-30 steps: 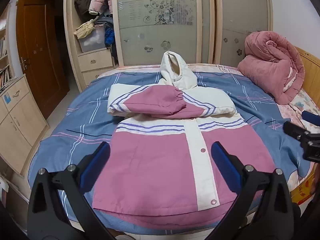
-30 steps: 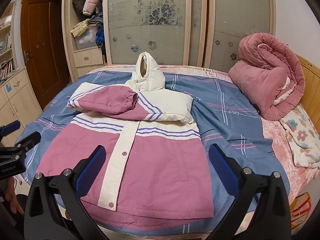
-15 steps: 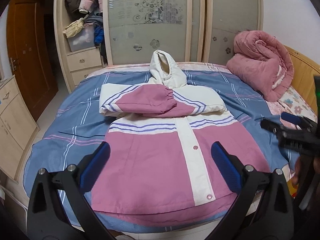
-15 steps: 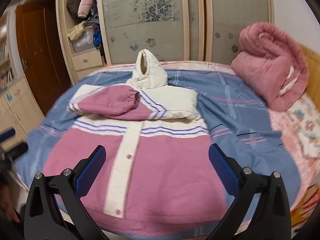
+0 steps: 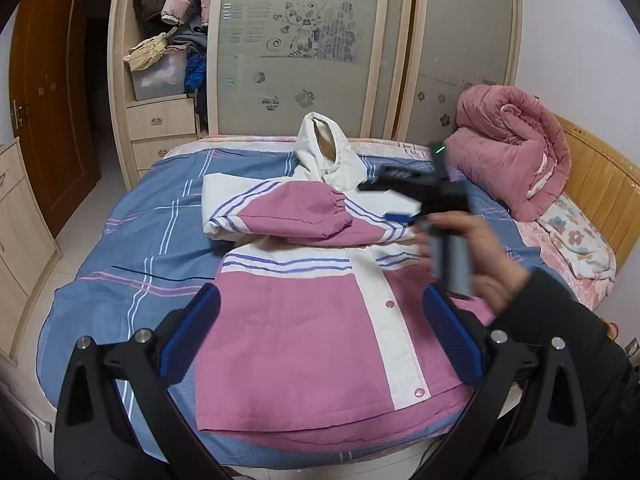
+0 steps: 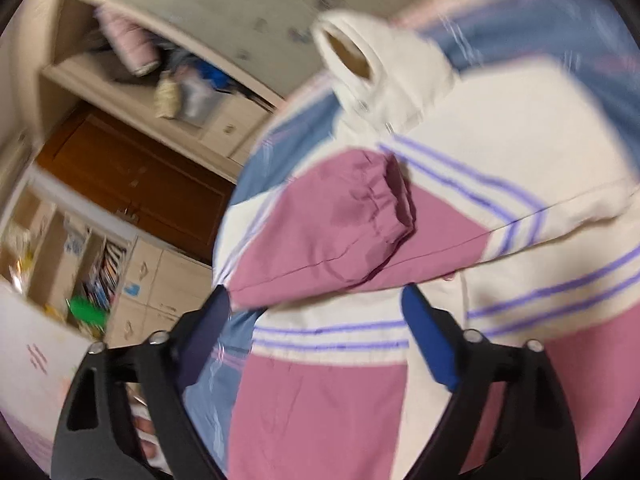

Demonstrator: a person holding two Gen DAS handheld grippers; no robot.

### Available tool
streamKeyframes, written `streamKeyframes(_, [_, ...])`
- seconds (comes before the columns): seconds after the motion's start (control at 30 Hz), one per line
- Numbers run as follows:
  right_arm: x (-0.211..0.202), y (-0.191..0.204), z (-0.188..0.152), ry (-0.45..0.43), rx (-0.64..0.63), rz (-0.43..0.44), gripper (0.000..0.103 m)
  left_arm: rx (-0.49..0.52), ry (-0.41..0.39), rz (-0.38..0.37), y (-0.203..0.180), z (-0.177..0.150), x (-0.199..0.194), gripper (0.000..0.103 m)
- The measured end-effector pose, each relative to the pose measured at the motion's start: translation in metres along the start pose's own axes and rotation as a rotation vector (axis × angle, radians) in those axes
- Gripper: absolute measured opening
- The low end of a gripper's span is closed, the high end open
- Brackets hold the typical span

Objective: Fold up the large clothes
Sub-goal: 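Grasp the folded pink sleeve cuff with the right gripper and straighten it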

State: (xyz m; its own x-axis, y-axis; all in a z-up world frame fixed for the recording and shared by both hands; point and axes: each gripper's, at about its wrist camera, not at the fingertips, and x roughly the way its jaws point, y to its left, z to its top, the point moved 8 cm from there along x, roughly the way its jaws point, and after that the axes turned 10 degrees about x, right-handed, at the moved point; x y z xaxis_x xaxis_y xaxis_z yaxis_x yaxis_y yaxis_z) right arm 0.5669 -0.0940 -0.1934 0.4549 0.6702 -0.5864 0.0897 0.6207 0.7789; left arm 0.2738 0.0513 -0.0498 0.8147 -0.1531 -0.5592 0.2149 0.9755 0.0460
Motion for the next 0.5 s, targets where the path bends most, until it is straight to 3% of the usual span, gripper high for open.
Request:
streamKeyframes(0.1, [0.044, -0.015, 0.010, 0.038, 0.068, -0.013, 0.074, -0.021, -0.010, -0.009, 0.008, 0.000, -0.004, 0.101])
streamKeyframes(0.23, [0.078, -0.025, 0.022, 0.016, 0.102, -0.031, 0.067, -0.021, -0.014, -0.009, 0.014, -0.001, -0.007, 0.101])
streamKeyframes(0.33, [0.099, -0.046, 0.032, 0.016, 0.218, -0.061, 0.061, -0.028, -0.018, -0.006, 0.020, -0.002, -0.010, 0.101])
streamKeyframes(0.4, [0.102, -0.050, 0.036, -0.003, 0.257, -0.049, 0.028, -0.036, -0.019, -0.005, 0.022, -0.002, -0.010, 0.101])
streamKeyframes(0.5, [0.098, -0.036, 0.038, -0.042, 0.203, -0.048, 0.016, -0.048, -0.020, -0.001, 0.029, -0.002, -0.011, 0.101])
